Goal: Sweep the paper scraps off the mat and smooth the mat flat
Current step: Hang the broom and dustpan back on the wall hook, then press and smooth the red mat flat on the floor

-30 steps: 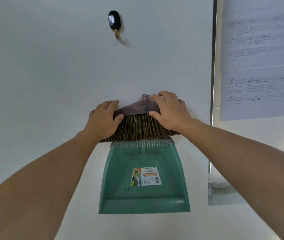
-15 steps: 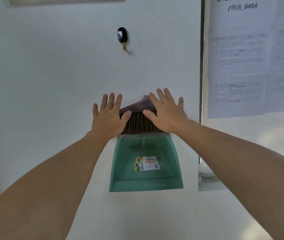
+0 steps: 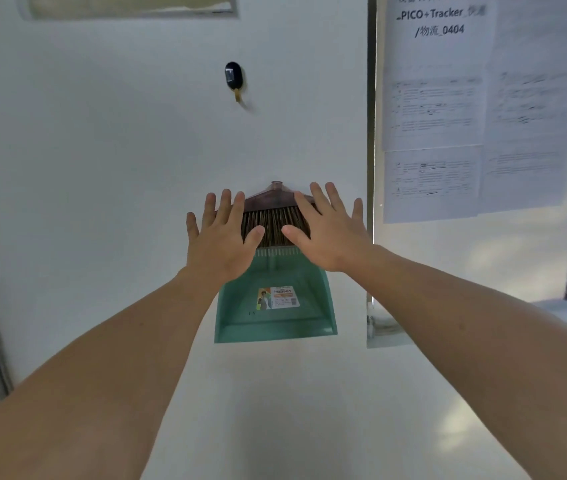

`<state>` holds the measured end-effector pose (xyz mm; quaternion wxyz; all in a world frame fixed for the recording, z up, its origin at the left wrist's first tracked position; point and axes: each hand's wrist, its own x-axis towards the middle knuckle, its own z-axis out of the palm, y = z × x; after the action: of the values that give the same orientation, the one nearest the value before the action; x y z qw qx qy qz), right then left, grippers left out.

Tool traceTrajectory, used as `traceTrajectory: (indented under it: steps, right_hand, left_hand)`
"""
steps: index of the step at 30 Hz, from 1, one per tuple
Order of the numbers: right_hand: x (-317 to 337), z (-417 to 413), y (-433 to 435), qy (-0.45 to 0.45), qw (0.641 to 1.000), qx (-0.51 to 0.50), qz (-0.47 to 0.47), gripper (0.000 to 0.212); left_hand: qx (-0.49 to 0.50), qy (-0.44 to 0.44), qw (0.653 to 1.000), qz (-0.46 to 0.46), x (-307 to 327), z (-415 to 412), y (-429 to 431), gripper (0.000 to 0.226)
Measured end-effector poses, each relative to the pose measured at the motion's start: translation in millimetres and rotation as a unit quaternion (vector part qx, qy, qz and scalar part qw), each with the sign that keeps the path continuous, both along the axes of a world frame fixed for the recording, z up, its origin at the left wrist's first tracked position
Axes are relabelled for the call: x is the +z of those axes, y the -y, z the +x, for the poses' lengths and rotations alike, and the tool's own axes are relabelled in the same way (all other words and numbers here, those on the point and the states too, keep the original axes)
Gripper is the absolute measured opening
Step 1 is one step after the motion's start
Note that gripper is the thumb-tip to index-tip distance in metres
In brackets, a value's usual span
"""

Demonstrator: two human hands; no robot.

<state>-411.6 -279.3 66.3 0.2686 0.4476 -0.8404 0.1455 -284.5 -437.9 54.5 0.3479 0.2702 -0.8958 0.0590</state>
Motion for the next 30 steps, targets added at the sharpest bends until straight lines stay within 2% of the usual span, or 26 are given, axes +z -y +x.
traceTrajectory:
  steps: [11, 22, 30]
  right_hand:
    - [-20, 22, -98, 0.000, 0.999, 0.033, 0.015, 0.074]
    - [-75, 72, -234, 0.033, 0.995, 0.058, 0.077, 0.075]
    - [-131, 125, -297, 0.079, 0.989, 0.047, 0.118, 0.075]
  left_hand:
    - [0.041, -0.011, 0.999, -0.004, -11, 36, -107, 0.068]
    - [0.101, 0.031, 0.992, 0.071, -74, 108, -257, 0.066]
    - [0.093, 0.060, 0.984, 0.137, -124, 158, -329, 0.063]
